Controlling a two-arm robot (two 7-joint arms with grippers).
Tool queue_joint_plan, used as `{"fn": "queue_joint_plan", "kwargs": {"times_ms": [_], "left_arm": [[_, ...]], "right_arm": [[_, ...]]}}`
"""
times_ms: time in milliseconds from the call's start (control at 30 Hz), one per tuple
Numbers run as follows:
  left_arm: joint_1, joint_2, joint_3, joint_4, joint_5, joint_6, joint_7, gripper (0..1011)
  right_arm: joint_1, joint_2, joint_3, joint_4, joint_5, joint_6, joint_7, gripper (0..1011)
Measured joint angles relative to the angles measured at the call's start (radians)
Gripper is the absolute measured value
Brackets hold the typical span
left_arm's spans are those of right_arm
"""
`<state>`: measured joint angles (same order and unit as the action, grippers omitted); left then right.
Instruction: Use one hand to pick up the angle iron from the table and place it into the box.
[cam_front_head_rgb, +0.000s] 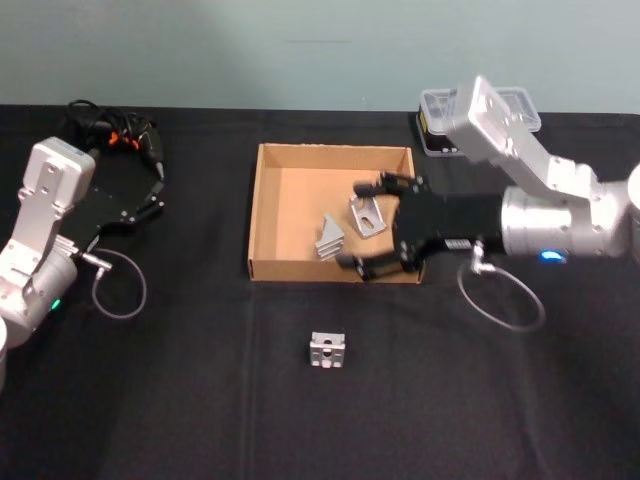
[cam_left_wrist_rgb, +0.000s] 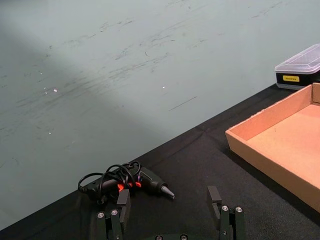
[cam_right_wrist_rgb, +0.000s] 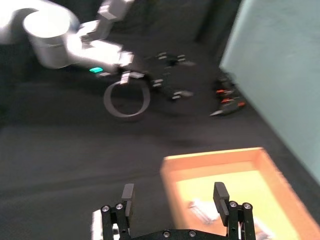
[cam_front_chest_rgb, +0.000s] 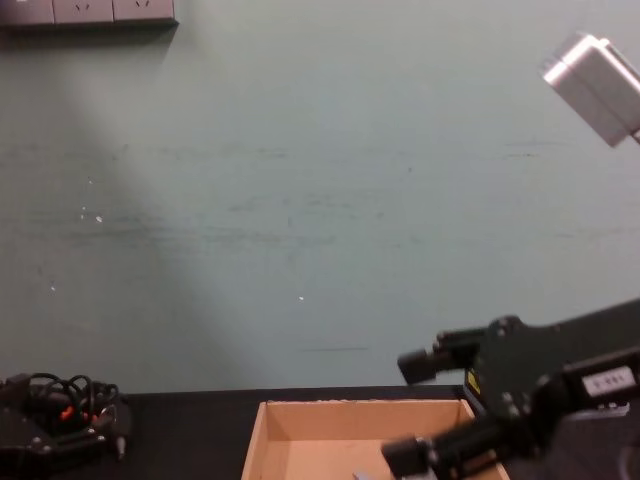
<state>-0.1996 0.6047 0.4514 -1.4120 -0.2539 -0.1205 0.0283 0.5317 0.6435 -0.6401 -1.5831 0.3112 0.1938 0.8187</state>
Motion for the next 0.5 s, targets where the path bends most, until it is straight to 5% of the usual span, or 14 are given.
{"fn": "queue_joint_plan", "kwargs": {"times_ms": [267, 500], "left_arm": [[0.000, 0.000, 0.000, 0.000, 0.000, 0.000, 0.000, 1000], [0.000, 0.000, 0.000, 0.000, 0.000, 0.000, 0.000, 1000]], "right_arm": [[0.002, 0.062, -0.068, -0.061, 0.006, 0.041, 0.088, 1003], [0.029, 0.062, -0.138, -0.052, -0.012, 0.053, 0.136, 1003]]}}
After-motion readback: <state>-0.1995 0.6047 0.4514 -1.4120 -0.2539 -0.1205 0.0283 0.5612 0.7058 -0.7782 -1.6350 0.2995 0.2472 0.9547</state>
